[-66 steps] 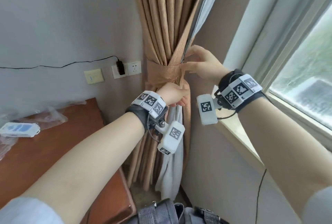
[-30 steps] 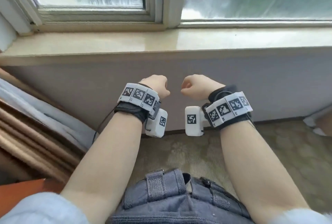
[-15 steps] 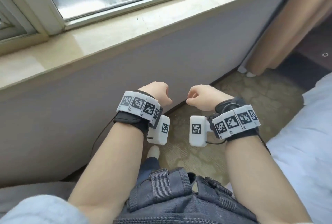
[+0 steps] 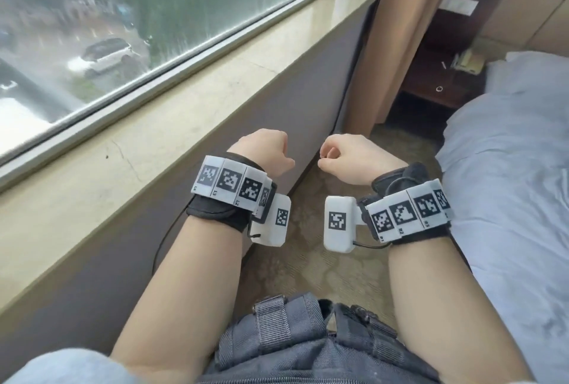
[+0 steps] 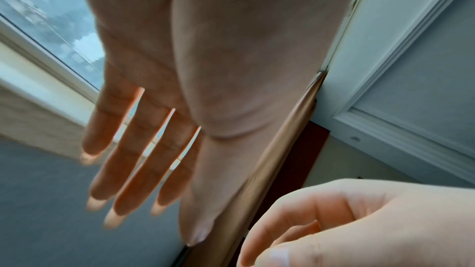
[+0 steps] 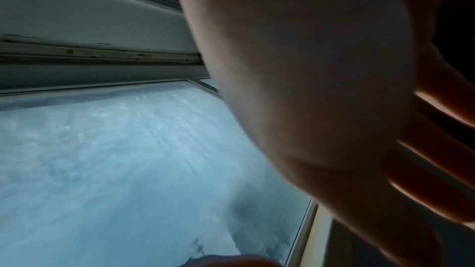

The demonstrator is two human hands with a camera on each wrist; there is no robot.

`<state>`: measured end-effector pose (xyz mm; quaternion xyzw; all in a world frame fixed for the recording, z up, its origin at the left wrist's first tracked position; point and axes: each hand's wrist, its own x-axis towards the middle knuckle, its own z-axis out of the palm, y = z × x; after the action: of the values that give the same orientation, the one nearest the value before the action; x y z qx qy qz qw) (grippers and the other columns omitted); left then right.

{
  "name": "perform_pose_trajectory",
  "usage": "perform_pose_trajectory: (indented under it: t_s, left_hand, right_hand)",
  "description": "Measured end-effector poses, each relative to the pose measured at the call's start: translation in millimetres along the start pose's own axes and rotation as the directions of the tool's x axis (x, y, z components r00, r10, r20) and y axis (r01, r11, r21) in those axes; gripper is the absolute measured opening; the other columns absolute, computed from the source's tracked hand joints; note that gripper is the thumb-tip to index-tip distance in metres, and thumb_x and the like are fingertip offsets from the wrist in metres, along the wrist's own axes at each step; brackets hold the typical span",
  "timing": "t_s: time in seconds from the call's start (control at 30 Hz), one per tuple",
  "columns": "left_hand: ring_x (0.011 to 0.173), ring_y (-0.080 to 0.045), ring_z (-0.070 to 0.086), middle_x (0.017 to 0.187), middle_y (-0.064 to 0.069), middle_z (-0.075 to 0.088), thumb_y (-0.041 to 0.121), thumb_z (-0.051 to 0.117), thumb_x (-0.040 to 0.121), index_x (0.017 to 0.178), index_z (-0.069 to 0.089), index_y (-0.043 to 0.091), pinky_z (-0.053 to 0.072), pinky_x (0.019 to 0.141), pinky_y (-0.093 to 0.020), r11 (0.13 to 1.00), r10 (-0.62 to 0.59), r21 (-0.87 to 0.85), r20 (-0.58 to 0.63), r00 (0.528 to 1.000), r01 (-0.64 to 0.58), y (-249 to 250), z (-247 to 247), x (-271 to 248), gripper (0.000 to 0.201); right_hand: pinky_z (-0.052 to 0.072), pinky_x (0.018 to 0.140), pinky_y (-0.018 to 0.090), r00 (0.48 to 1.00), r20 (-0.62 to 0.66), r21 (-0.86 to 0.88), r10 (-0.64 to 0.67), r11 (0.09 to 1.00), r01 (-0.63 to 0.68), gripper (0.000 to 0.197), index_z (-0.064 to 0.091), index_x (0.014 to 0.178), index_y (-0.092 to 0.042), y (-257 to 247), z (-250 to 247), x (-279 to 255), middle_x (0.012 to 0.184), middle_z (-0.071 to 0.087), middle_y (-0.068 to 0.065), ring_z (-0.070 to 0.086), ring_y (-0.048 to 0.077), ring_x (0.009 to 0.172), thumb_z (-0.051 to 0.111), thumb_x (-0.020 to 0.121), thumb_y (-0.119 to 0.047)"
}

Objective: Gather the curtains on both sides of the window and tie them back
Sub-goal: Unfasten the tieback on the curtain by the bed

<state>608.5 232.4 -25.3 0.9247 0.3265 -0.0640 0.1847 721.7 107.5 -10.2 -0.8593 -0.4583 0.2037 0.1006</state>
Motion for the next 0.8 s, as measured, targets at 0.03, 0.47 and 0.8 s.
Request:
perform_pose_trajectory:
  t_s: [0.03,0.47,0.8]
  left_hand:
    - [0.101,-0.027,0.057,0.11,-0.004,0.059,0.036,0.053,0.087,0.107,0.055,0.017,0.049,0.089,-0.04,1.0,0.025,0.009,0.002,1.0,-0.025,4,-7,19,0.029]
    - [0.101,-0.026,0.056,0.111,-0.003,0.058,0.036,0.053,0.088,0.106,0.055,0.017,0.048,0.087,-0.035,0.977,0.196,0.061,0.129,0.972,-0.205,100,4,182,0.026]
    - [0.102,-0.025,0.055,0.113,-0.005,0.058,0.034,0.053,0.091,0.109,0.056,0.012,0.045,0.086,-0.033,0.968,0.232,0.053,0.16,0.959,-0.244,261,6,314,0.028]
  right_hand:
    - [0.042,0.084,0.028,1.0,-0.012,0.009,0.024,1.0,-0.024,0.026,0.057,0.113,-0.019,5,-9,12,0.117,0.06,0.001,0.055,0.017,0.101,0.049,0.091,-0.03]
    - [0.04,0.078,0.026,0.983,0.002,0.113,0.183,0.977,-0.182,0.025,0.058,0.113,-0.019,137,-53,106,0.118,0.058,-0.001,0.051,0.014,0.093,0.049,0.092,-0.031]
    - [0.047,0.085,0.034,0.964,-0.027,0.121,0.263,0.958,-0.258,0.023,0.057,0.108,-0.021,308,-156,177,0.114,0.06,0.0,0.056,0.02,0.1,0.048,0.091,-0.033]
